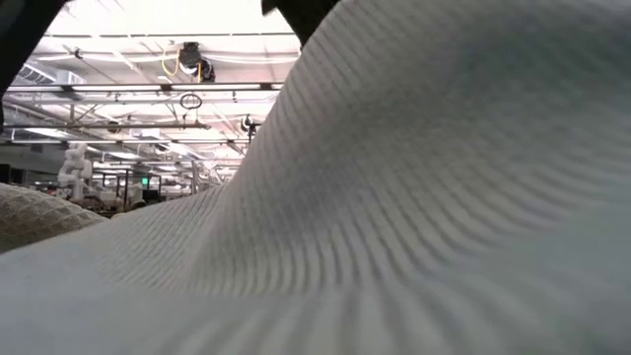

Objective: Fold microfiber towels
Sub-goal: Fold the light green microfiber cloth

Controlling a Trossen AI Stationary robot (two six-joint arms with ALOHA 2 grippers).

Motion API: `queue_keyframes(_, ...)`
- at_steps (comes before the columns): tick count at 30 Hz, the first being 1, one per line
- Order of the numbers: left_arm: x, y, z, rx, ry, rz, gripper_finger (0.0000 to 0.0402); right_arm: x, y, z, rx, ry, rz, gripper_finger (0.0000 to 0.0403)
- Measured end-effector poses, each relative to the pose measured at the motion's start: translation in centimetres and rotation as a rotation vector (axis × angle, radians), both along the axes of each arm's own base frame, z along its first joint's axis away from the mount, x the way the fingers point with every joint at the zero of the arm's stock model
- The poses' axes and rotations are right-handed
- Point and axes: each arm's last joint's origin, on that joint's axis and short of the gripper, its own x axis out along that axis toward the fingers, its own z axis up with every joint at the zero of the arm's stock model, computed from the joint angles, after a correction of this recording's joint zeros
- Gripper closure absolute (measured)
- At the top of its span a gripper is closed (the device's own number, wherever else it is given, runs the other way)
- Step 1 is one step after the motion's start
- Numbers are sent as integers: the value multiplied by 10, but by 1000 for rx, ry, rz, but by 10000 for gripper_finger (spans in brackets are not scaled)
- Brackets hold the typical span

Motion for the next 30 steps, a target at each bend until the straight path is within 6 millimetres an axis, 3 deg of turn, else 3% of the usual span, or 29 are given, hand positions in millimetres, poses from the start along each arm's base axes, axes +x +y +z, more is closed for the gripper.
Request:
queue_keyframes(3, -15, -4, 18, 6, 15, 103, 269, -2, 0, 6, -9, -9, -28, 389)
queue_keyframes(6, -28, -6, 22, -80, 62, 251, 211, -5, 1, 11, -17, -14, -59, 396)
queue_keyframes(9, -31, -10, 14, -72, 80, 333, 164, -7, 1, 17, -25, -31, -80, 394)
queue_keyframes(12, -24, -23, -5, -54, 28, 299, 133, -9, 2, 21, -20, -33, -97, 395)
queue_keyframes(14, -24, -31, -15, -75, 13, 299, 120, -11, 3, 24, -14, -38, -102, 397)
queue_keyframes(17, -23, -40, -13, -92, -22, 301, 117, -16, 5, 34, -11, -67, -113, 398)
queue_keyframes(23, -34, -58, 10, -71, -86, 278, 119, -28, 9, 52, -53, -115, -158, 397)
queue_keyframes(30, -47, -50, 52, 27, -272, 365, 75, -36, 12, 64, -31, -158, -181, 398)
